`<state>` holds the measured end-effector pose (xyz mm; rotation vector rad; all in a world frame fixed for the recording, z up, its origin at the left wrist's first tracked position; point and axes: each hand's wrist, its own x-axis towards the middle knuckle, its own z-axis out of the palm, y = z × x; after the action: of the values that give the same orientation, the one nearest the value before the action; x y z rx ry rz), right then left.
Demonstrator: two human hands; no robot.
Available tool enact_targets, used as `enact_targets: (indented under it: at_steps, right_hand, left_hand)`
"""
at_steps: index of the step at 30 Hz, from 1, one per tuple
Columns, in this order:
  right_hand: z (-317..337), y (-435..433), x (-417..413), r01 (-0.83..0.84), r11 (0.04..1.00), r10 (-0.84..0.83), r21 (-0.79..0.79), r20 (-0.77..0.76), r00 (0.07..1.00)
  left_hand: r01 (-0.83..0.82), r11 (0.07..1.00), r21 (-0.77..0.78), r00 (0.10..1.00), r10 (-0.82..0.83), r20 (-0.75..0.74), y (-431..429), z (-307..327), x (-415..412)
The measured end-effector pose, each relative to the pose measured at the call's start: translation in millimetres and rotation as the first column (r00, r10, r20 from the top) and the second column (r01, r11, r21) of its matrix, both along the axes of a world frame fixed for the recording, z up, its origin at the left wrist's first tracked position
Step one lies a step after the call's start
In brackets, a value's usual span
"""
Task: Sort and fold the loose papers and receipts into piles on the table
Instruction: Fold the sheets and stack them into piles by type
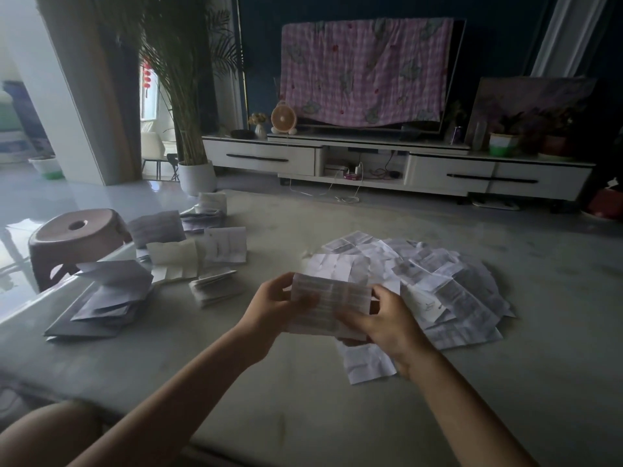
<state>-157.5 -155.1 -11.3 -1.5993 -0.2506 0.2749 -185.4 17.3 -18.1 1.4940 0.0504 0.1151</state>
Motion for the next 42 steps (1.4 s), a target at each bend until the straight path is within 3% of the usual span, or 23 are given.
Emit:
enact_targets:
  at_steps: [5,9,13,16,17,19,20,22,25,26,27,29,32,37,40,42]
  right_hand:
    - [-21,25,-9,0.164,0.984,-0.153,-0.063,0.149,0.977]
    - [-24,48,-5,0.07,0.998,-0.07,0.003,0.031,0.997]
    - [-17,103,20,0.093,0.995,-0.092,-0.02,0.072,0.993]
    - [-9,146,46,0.138,0.99,-0.135,-0.026,0.105,0.985]
    - [-8,167,56,0.145,0.989,-0.142,-0.026,0.106,0.984]
    - [-13,179,69,0.168,0.959,-0.12,-0.229,0.211,0.97]
    - [-19,191,72,0.195,0.916,-0.099,-0.351,0.272,0.957]
    - [-32,205,68,0.256,0.814,-0.065,-0.522,0.355,0.932]
    - [-46,216,52,0.388,0.628,0.022,-0.675,0.514,0.858]
    - [-49,217,52,0.445,0.601,0.081,-0.664,0.605,0.792]
    - [-50,218,53,0.447,0.642,0.121,-0.623,0.658,0.744]
    - [-53,220,55,0.255,0.743,0.252,-0.619,0.612,0.75]
    - [-58,216,58,0.096,0.592,0.512,-0.8,0.465,0.722]
    - [-59,212,62,0.066,0.434,0.579,-0.899,0.334,0.744]
    - [-55,217,60,0.173,0.424,0.557,-0.889,0.407,0.724]
    - [-55,218,59,0.147,0.398,0.546,-0.906,0.362,0.755]
  left_hand:
    - [-0.093,0.996,0.007,0.995,0.093,-0.027,15,-18,-13]
    - [-0.263,0.965,0.021,0.965,0.263,0.004,36,-21,-19]
    - [-0.471,0.881,0.05,0.876,0.461,0.14,76,-17,-12]
    - [-0.635,0.744,0.21,0.766,0.568,0.303,96,-11,-5]
    - [-0.675,0.653,0.344,0.736,0.562,0.377,110,-10,-1]
    - [-0.694,0.416,0.587,0.712,0.519,0.474,113,-14,0]
    - [-0.64,0.335,0.691,0.755,0.439,0.487,123,-19,3]
    - [-0.417,0.259,0.871,0.895,0.282,0.345,136,-36,10]
    - [-0.197,0.266,0.943,0.967,0.211,0.143,138,-48,11]
    - [-0.217,0.266,0.939,0.962,0.222,0.159,135,-49,11]
    - [-0.257,0.259,0.931,0.951,0.239,0.197,134,-50,12]
    - [-0.3,0.233,0.925,0.935,0.265,0.236,136,-58,15]
    - [-0.262,0.239,0.935,0.941,0.278,0.193,137,-61,17]
    - [-0.262,0.237,0.935,0.938,0.29,0.19,133,-64,18]
    - [-0.247,0.218,0.944,0.943,0.278,0.182,138,-64,18]
    - [-0.219,0.283,0.934,0.949,0.286,0.136,140,-61,16]
